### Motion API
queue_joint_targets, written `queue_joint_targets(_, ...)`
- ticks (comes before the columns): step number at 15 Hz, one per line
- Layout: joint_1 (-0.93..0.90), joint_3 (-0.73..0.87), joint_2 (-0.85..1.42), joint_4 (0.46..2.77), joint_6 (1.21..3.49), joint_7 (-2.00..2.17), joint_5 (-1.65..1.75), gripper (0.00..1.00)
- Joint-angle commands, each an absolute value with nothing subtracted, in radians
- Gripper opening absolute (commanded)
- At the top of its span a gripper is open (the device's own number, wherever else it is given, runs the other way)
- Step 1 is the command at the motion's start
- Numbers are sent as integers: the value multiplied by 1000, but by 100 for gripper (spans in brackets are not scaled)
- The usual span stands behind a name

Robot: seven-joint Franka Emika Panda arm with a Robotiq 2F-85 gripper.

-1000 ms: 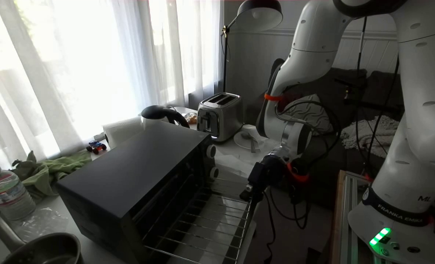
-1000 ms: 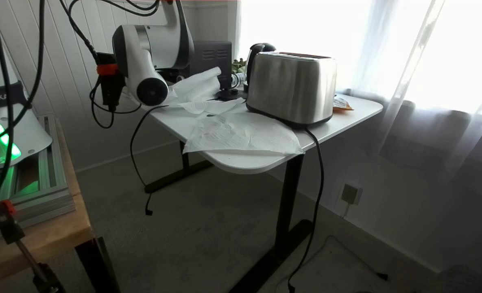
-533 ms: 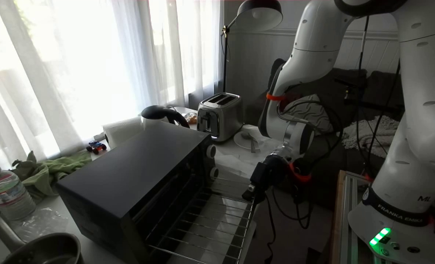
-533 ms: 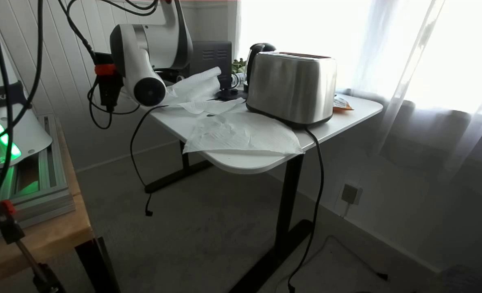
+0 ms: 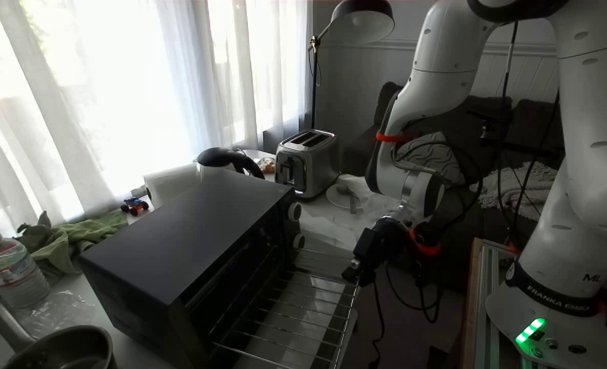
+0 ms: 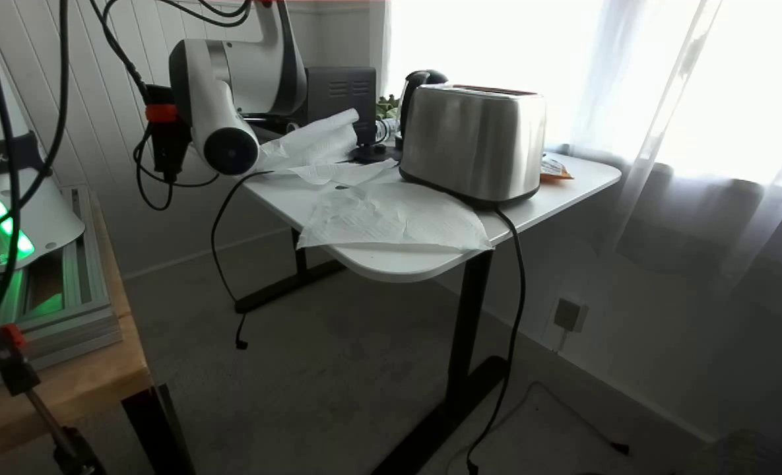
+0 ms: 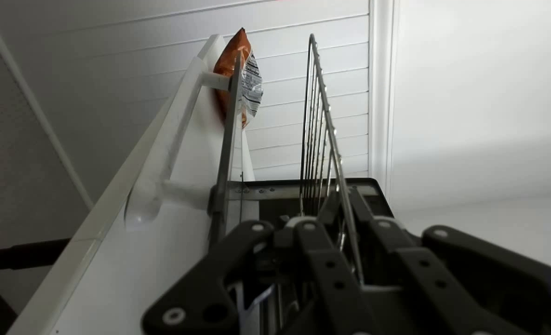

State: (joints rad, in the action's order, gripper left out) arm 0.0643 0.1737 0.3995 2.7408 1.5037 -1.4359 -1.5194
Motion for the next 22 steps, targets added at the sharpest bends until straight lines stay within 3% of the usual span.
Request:
queue_joint_targets(1,68,169,352,2770,1505,-1436,-1545,2)
queue_joint_targets(22,37,130,327,2746,1568,-1349,-1613,2)
